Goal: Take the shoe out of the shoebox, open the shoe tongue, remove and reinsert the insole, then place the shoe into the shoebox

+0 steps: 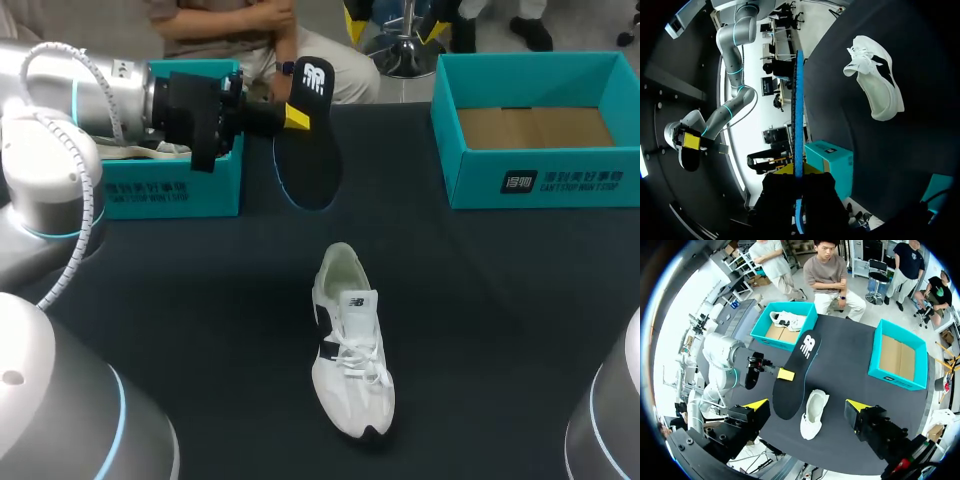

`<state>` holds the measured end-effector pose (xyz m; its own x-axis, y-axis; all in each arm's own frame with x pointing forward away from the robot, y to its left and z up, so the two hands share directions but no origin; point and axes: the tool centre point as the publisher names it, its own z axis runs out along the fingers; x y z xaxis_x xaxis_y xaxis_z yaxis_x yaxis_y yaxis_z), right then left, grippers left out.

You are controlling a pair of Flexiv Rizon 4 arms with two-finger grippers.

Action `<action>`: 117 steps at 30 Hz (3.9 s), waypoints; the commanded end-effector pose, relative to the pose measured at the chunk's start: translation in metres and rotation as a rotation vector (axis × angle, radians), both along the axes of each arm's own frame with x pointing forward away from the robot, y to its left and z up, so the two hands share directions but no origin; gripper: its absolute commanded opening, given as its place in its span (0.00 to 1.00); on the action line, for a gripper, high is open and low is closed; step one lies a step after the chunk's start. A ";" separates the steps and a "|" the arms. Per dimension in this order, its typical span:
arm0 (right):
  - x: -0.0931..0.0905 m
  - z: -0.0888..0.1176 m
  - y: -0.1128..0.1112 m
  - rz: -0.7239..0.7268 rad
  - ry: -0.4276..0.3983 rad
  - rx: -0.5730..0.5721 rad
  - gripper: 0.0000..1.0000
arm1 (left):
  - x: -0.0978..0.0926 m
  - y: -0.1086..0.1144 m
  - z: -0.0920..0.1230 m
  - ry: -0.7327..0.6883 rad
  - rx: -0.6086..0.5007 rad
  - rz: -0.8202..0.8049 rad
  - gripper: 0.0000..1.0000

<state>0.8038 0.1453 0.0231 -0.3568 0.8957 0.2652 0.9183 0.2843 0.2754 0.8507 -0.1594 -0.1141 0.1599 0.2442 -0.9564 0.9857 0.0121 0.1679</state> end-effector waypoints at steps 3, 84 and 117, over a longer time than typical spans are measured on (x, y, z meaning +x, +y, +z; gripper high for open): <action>-0.003 -0.023 -0.007 0.056 0.047 0.376 1.00 | 0.000 -0.001 -0.001 -0.002 -0.001 0.001 0.00; -0.002 -0.123 0.083 0.058 0.386 0.903 1.00 | 0.000 -0.001 -0.001 -0.002 -0.001 0.001 0.00; 0.003 -0.137 0.084 0.049 0.397 0.941 0.00 | 0.000 -0.001 -0.001 -0.002 -0.001 0.001 0.00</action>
